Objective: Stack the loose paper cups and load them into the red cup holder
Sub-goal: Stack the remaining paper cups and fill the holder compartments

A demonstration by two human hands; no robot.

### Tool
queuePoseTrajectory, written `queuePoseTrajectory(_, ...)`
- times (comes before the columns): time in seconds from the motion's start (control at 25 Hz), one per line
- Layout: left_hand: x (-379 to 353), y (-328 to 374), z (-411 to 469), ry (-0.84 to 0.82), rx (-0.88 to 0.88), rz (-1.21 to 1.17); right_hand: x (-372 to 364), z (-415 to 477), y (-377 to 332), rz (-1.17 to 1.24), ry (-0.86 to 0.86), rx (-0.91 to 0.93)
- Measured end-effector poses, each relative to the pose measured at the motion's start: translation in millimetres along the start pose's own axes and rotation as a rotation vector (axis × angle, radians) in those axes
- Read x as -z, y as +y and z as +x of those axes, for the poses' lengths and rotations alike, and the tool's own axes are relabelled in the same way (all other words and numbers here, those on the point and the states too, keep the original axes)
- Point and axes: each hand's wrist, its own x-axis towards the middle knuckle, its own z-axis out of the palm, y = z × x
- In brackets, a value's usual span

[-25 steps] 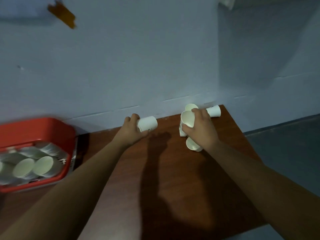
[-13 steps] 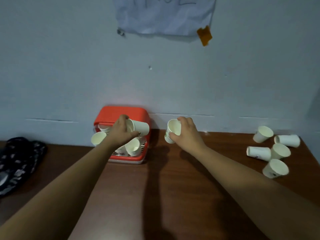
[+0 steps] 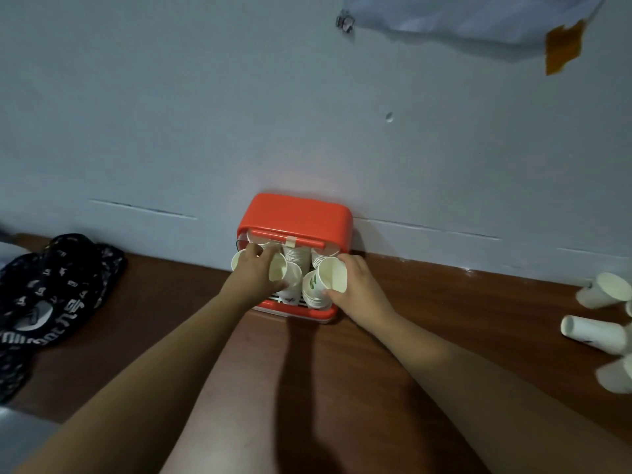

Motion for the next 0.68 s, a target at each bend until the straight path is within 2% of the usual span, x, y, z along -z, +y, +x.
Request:
queuePoseTrajectory(0.36, -25.4, -9.4, 36.8, 0.022, -0.134, 0.006, -48.4, 24.3, 19.4, -0.174, -0.05, 0.021)
queuePoseTrajectory(0.68, -36.9, -21.9, 38.0, 0.146, -0.278, 0.323, -65.3, 37.0, 28.3, -0.238, -0.078, 0.006)
